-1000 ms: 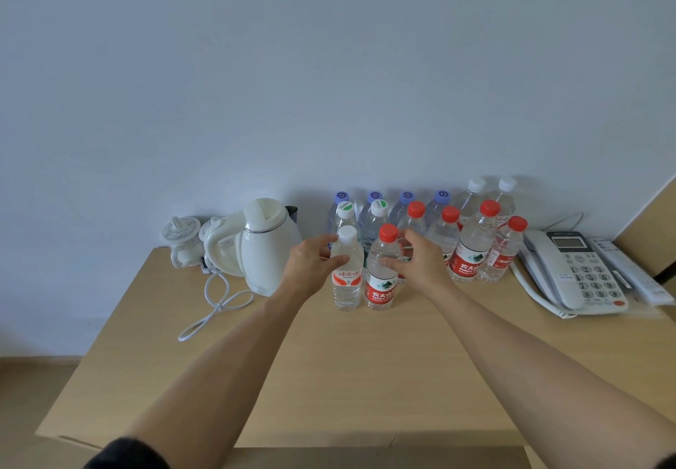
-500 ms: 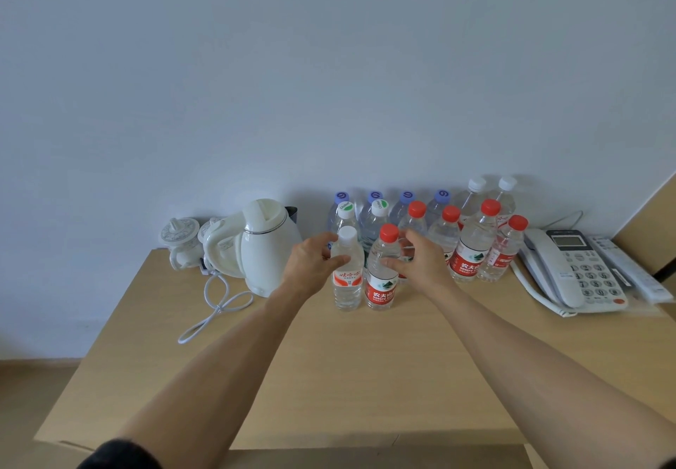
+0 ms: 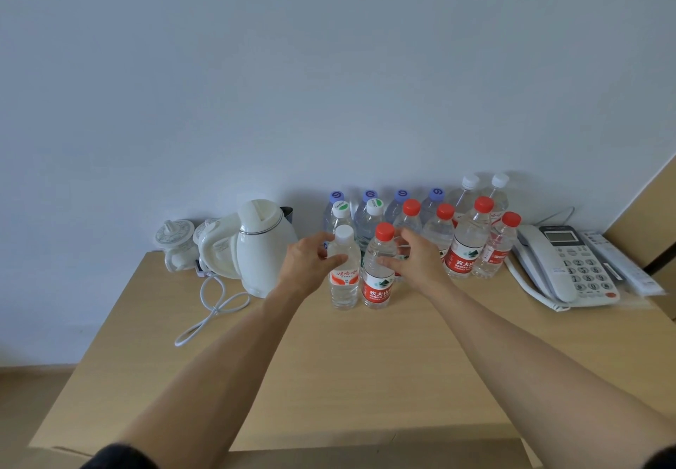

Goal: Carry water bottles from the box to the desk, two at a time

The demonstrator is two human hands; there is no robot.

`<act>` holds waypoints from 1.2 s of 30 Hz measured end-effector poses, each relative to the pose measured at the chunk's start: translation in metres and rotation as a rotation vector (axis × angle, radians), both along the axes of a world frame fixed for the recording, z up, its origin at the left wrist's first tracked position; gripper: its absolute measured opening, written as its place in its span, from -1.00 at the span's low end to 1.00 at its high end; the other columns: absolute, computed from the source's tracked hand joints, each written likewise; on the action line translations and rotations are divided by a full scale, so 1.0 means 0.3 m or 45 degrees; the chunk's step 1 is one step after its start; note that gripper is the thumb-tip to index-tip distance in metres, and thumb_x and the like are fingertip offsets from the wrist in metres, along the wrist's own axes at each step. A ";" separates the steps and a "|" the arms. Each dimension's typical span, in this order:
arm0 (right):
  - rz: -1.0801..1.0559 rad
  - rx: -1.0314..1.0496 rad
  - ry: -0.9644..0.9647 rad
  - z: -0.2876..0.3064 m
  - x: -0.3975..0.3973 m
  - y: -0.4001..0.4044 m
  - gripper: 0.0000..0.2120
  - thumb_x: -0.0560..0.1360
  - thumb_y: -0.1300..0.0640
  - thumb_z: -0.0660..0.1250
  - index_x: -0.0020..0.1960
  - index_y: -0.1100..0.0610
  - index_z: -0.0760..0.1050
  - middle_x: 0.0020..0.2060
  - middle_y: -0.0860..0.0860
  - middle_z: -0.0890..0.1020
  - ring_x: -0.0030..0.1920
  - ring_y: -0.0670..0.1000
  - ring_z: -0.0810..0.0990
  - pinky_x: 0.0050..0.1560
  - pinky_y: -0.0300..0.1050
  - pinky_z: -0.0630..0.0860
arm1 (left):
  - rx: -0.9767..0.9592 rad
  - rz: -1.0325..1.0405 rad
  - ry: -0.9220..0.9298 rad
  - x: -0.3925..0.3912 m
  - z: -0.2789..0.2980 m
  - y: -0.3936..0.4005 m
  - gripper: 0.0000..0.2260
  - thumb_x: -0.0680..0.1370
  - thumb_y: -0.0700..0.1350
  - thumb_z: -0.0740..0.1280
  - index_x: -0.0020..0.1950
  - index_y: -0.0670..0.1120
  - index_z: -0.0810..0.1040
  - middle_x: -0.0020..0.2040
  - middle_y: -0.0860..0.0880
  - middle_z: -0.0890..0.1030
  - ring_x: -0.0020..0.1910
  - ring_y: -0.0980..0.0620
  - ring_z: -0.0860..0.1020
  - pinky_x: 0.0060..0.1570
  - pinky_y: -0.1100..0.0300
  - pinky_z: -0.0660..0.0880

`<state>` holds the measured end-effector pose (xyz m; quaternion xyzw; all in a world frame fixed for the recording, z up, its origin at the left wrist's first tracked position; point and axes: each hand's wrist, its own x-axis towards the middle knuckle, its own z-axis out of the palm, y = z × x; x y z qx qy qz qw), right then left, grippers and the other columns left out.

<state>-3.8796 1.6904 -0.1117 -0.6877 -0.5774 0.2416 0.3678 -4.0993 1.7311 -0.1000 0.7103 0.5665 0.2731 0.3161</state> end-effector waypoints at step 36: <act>-0.473 0.068 -0.356 0.324 0.180 -0.167 -0.66 0.58 0.02 0.31 0.32 0.08 0.49 0.17 0.09 0.60 0.16 0.13 0.57 0.13 -0.02 0.50 | 0.676 -0.341 0.528 0.377 0.410 0.104 -0.63 0.63 0.05 0.27 0.40 -0.04 0.52 0.23 -0.10 0.60 0.27 -0.12 0.48 0.25 -0.02 0.40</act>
